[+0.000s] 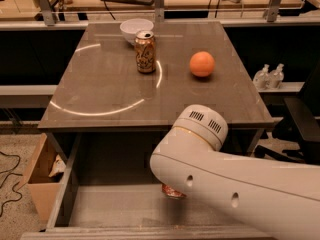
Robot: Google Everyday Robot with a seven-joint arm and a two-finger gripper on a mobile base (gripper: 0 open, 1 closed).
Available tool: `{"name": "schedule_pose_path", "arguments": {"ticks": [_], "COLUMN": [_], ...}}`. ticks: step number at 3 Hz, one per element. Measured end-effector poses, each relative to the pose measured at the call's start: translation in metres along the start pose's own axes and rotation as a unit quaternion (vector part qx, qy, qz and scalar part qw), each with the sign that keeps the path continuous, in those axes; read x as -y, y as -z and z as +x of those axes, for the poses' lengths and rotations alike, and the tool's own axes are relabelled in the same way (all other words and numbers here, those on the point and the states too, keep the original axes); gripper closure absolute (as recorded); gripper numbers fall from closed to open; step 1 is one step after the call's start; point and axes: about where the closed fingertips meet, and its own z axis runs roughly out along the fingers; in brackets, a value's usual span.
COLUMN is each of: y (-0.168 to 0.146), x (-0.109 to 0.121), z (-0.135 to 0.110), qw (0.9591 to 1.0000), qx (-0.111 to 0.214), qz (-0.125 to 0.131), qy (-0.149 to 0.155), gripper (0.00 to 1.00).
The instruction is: Pick coke can from top drawer and place on counter
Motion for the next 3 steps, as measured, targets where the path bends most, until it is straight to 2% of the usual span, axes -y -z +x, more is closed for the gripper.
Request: {"name": "schedule_pose_path", "arguments": {"ticks": [1, 2, 3], "y": [0.032, 0.069, 0.101], "x": [-0.004, -0.018, -0.04], "z": [-0.015, -0.026, -0.031], "qw": [0.9987, 0.9924, 0.9814], "qx": [0.028, 0.067, 0.102], "qz": [-0.014, -0.03, -0.035], "qy": [0.04, 0.099, 0.159], "gripper": [1.0, 1.0, 1.0]}}
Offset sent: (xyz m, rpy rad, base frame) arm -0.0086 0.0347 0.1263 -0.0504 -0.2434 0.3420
